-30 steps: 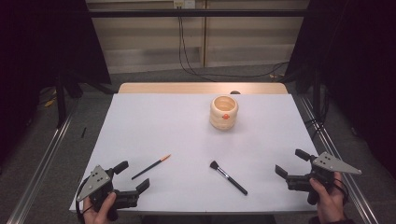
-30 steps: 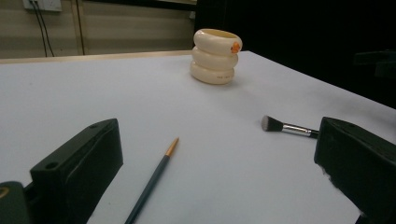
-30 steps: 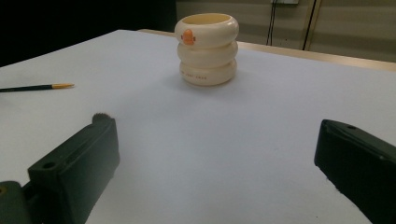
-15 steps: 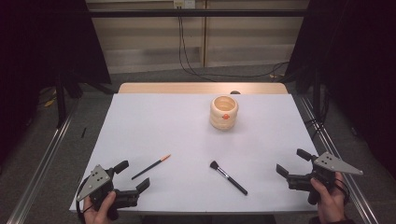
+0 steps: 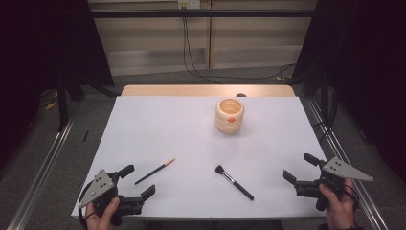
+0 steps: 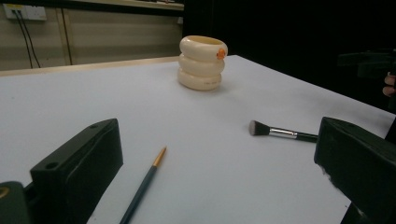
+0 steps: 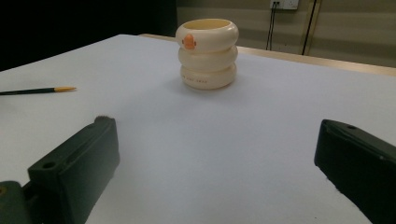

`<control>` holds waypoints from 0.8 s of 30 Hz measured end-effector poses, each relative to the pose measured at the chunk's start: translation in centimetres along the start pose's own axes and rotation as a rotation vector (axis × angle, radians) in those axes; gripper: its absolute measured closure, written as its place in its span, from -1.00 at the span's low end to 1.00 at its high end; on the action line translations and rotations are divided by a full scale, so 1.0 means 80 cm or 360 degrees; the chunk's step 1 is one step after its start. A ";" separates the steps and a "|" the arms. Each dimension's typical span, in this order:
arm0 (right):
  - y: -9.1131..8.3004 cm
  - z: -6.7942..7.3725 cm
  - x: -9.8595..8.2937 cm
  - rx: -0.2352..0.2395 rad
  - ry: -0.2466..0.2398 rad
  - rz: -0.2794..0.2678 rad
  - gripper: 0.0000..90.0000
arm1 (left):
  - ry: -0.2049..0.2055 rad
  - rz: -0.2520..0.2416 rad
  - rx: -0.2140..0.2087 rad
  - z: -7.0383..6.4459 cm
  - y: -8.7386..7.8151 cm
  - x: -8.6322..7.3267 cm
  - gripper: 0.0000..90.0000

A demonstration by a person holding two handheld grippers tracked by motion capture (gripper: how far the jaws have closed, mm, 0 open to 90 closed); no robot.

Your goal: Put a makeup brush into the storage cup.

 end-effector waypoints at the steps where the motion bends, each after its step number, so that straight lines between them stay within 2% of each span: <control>1: 0.000 0.001 0.000 0.0004 0.0000 -0.0002 -1.00 | -0.0018 -0.0004 0.0001 0.000 0.000 0.001 -0.97; 3: 0.001 0.003 0.000 0.0017 -0.0006 -0.0003 -1.00 | -0.0031 0.0009 -0.0008 0.000 0.001 0.003 -0.97; 6: 0.002 0.003 0.000 0.0027 -0.0003 -0.0001 -1.00 | -0.0005 0.0030 -0.0022 0.001 0.003 0.007 -0.97; 8: 0.004 0.002 -0.001 0.0000 -0.0002 0.0010 -1.00 | 0.0027 0.0042 -0.0022 0.002 0.006 0.011 -0.97; 12: 0.004 0.003 0.000 0.0000 0.0007 0.0005 -1.00 | 0.0061 0.0069 -0.0043 0.002 0.009 0.011 -0.97; 13: 0.005 0.005 0.000 0.0017 0.0005 0.0005 -1.00 | 0.0088 0.0061 -0.0092 0.003 0.009 0.013 -0.96; 14: 0.005 0.005 -0.001 0.0020 0.0005 0.0006 -1.00 | 0.0088 0.0061 -0.0092 0.003 0.009 0.013 -0.96; 15: 0.005 0.005 -0.001 0.0020 0.0005 0.0006 -1.00 | 0.0076 0.0041 -0.0124 0.002 0.010 0.014 -0.96; 16: 0.005 0.005 -0.001 0.0032 0.0003 0.0009 -1.00 | 0.0084 0.0054 -0.0139 0.002 0.011 0.015 -0.97; 19: 0.005 0.004 -0.001 0.0033 0.0008 0.0013 -1.00 | 0.0092 0.0073 -0.0118 0.007 0.014 0.015 -0.98; 20: 0.005 0.004 -0.001 0.0033 0.0008 0.0013 -1.00 | 0.0094 0.0080 -0.0133 0.008 0.015 0.015 -0.98; 22: 0.005 0.005 -0.001 0.0045 -0.0004 0.0013 -1.00 | 0.0092 0.0124 -0.0116 0.013 0.018 0.015 -0.98; 23: 0.006 0.006 0.000 0.0047 -0.0009 0.0007 -1.00 | 0.0105 0.0139 -0.0142 0.014 0.019 0.015 -0.96; 24: 0.006 0.007 0.000 0.0053 -0.0011 0.0007 -1.00 | 0.0102 0.0153 -0.0137 0.015 0.021 0.015 -0.92</control>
Point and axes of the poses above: each handheld gripper's, and its own axes: y roughly forward along the jaws, x roughly out of its top, z roughly to its left, the point moved 7 cm from there along y, roughly forward along the jaws, and after that the axes turned 11 degrees about -z, right-handed, at the moved point
